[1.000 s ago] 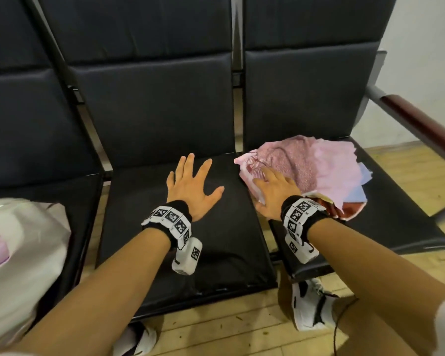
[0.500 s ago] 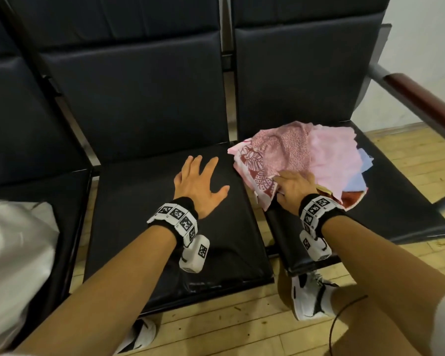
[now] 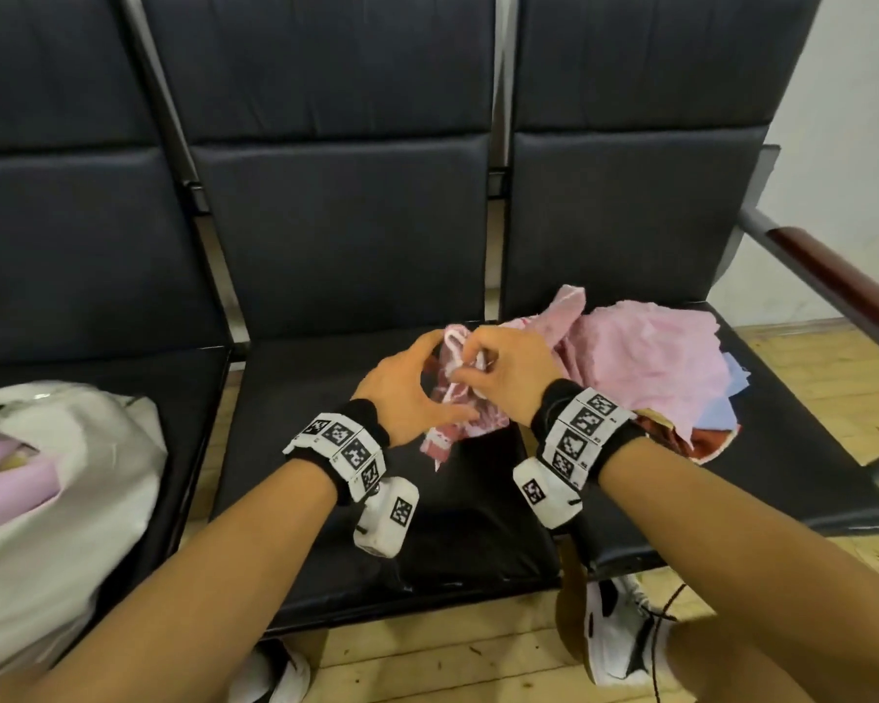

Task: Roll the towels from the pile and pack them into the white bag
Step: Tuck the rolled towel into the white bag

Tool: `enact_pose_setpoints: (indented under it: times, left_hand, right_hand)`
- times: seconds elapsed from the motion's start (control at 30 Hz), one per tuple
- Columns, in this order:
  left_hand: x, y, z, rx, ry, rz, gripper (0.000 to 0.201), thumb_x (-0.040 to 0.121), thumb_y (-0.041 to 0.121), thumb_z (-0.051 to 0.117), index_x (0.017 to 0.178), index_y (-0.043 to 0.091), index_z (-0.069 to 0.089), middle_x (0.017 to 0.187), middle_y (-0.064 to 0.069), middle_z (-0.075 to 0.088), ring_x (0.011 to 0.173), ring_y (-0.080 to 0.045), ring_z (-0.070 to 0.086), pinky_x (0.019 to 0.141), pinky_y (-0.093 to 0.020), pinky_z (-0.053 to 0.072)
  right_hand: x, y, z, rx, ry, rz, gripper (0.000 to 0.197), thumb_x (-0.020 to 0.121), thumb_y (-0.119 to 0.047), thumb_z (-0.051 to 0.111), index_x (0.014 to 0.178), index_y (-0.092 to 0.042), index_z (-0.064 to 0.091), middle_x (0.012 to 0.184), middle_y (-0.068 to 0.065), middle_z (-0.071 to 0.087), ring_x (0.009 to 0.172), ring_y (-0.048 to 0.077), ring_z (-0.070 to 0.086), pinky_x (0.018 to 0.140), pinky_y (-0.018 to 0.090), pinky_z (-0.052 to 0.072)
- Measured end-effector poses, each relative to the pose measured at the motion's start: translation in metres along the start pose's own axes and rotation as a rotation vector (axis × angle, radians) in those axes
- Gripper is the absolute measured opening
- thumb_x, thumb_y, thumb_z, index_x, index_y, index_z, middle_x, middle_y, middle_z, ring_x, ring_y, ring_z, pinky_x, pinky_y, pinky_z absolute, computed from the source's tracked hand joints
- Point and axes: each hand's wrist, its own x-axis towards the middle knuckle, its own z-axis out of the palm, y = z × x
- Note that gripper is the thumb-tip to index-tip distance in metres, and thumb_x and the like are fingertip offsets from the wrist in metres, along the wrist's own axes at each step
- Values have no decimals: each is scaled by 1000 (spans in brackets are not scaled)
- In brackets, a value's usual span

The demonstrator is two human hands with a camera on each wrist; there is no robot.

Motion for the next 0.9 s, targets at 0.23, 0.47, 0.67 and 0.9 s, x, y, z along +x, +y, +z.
enact_pose_setpoints:
  times: [0.23, 0.47, 0.67, 0.9]
  left_hand:
    - [-37, -26, -58, 124, 259, -131, 31, 89, 19, 63, 119, 26, 59, 108, 2, 69, 97, -21, 65, 86, -39, 54]
    - [-68, -40, -145, 97, 705, -84, 14, 90, 20, 60, 103, 24, 64, 95, 4, 68, 85, -16, 61, 75, -30, 46]
    - [-77, -29, -184, -51, 819, 11, 14, 86, 17, 72, 89, 26, 62, 83, 15, 64, 77, 2, 60, 70, -17, 48]
    - [-89, -21, -200, -320, 680, -45, 26, 86, 2, 65, 107, 12, 53, 88, -7, 64, 74, -19, 62, 70, -38, 52]
  right_hand:
    - [21, -45, 0, -21, 63, -159, 15, 86, -15, 71, 80, -20, 57, 82, -12, 54, 78, 7, 51, 73, 20, 38]
    - [40, -91, 15, -195, 16, -173, 14, 85, -13, 57, 76, -22, 52, 82, -6, 53, 75, 19, 54, 73, 45, 50]
    - [63, -162, 28, -119, 7, -358, 46, 72, -36, 82, 110, -25, 59, 134, -4, 44, 122, 17, 43, 104, 31, 40]
    - [80, -217, 51, -151, -89, -600, 64, 78, -12, 72, 137, -24, 52, 129, 1, 56, 111, 21, 48, 94, 41, 48]
